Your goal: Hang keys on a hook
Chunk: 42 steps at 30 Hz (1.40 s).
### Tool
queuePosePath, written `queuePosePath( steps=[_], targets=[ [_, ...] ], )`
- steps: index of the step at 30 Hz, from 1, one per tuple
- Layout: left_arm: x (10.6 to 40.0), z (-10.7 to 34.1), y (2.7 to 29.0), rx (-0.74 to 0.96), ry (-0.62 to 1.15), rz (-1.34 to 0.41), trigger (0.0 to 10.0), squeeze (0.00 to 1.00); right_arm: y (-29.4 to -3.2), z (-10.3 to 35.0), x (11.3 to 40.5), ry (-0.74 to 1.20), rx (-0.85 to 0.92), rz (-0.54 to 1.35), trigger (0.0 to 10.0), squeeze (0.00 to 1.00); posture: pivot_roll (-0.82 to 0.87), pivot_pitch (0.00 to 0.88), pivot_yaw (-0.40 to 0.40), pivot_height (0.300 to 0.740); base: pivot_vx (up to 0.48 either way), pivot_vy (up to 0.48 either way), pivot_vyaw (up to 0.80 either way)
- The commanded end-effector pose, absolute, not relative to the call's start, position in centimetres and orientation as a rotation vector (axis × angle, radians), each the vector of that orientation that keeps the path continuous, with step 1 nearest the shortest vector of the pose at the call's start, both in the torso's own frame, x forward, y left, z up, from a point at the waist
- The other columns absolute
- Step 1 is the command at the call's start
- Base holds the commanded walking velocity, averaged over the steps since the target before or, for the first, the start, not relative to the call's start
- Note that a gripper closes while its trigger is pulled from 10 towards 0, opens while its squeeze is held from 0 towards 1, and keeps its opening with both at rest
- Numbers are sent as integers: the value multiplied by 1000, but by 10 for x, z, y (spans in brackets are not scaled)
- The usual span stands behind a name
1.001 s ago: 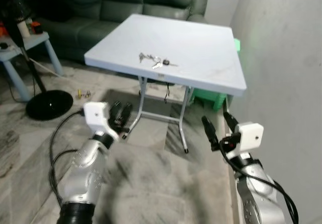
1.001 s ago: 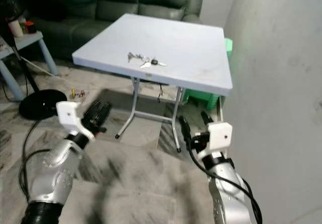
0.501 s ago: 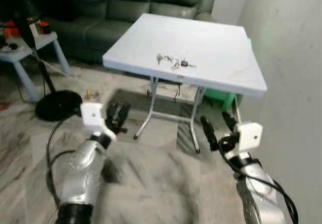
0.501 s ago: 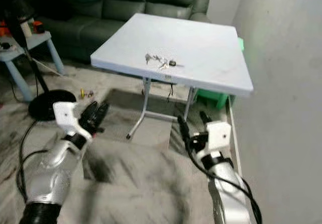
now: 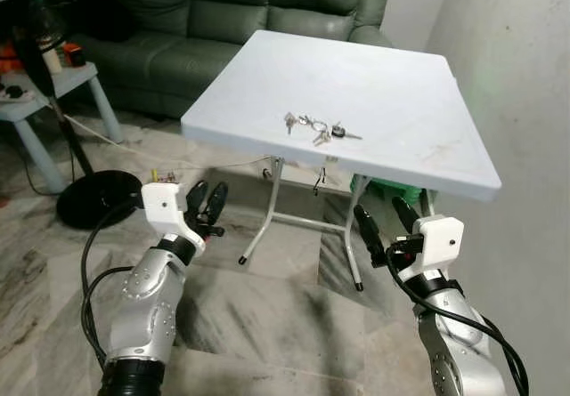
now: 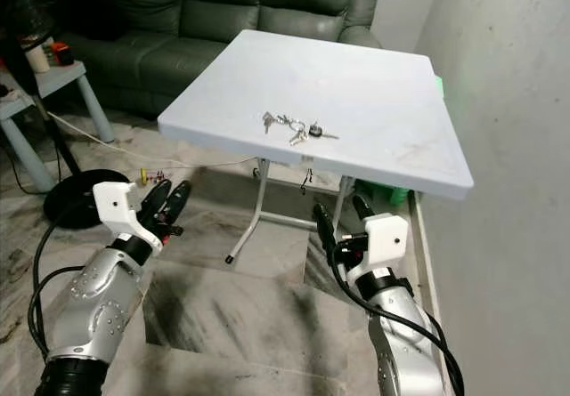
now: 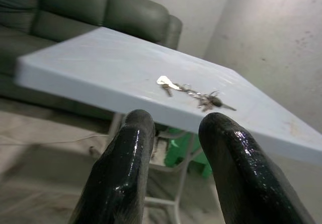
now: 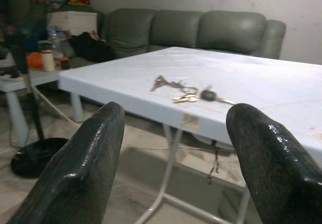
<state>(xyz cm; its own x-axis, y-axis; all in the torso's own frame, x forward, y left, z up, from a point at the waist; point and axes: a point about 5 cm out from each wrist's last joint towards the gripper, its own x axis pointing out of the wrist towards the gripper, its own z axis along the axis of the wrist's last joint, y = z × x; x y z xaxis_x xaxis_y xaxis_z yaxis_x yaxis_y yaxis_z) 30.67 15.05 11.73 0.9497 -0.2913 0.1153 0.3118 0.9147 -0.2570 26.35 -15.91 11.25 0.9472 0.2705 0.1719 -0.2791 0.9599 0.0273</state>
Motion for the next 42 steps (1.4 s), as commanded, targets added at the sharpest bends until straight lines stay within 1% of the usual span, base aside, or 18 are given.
queuePosePath(
  steps=[1, 15, 27, 42],
  targets=[
    [309, 122, 139, -278, -86, -350, 10000, 0, -169, 114, 262, -170, 41, 252, 10000, 0, 105, 0, -56, 740, 435, 0, 0],
    [311, 122, 138, -292, -81, -353, 10000, 0, -170, 115, 263, -171, 36, 247, 10000, 0, 105, 0, -55, 740, 433, 0, 0],
    [313, 124, 138, -299, -81, -347, 10000, 0, -169, 115, 263, -172, 38, 241, 10000, 0, 101, 1, -49, 740, 327, 350, 0],
    [313, 123, 137, -303, -79, -342, 10000, 0, -171, 115, 262, -168, 34, 241, 10000, 0, 98, 6, -55, 740, 249, 411, 0]
  ],
)
